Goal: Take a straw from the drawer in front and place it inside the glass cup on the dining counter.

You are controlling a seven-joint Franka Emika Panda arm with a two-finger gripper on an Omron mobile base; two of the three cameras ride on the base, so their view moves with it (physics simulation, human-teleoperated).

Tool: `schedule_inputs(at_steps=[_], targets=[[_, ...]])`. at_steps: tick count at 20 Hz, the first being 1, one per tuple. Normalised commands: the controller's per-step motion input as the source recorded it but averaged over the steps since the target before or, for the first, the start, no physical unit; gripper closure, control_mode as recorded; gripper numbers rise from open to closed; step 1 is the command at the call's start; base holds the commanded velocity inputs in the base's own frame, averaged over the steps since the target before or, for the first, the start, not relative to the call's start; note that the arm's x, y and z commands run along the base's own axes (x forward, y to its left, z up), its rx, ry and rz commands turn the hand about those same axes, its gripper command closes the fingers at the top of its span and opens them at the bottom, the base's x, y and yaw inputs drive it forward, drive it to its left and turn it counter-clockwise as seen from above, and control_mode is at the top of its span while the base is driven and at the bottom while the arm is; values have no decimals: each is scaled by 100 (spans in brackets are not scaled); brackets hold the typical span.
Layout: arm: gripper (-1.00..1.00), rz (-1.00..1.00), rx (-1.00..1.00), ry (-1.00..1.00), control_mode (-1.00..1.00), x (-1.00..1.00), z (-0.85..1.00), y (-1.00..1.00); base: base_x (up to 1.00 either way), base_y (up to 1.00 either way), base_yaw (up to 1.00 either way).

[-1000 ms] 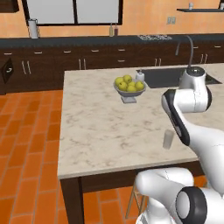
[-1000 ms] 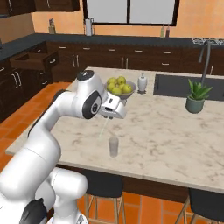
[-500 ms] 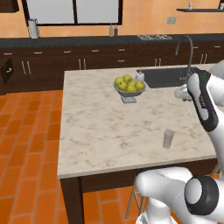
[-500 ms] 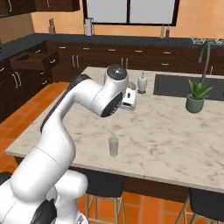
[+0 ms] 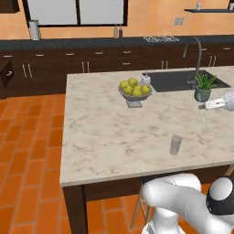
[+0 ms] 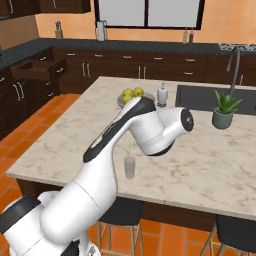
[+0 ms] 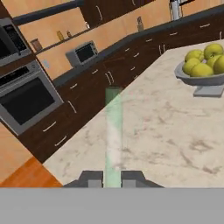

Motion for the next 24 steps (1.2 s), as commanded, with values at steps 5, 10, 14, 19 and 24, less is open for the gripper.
schedule_inputs(at_steps=[5, 10, 14, 19, 24], targets=[[100, 40, 22, -7, -100, 0, -8, 31, 0, 0, 0], [100, 28, 17, -15, -100, -11, -21, 52, 0, 0, 0], [100, 19, 11, -27, -100, -15, -38, 46, 0, 0, 0], [100, 8, 6, -31, -100, -2, -23, 24, 0, 0, 0], [100, 0, 0, -23, -100, 1, -6, -1, 0, 0, 0]])
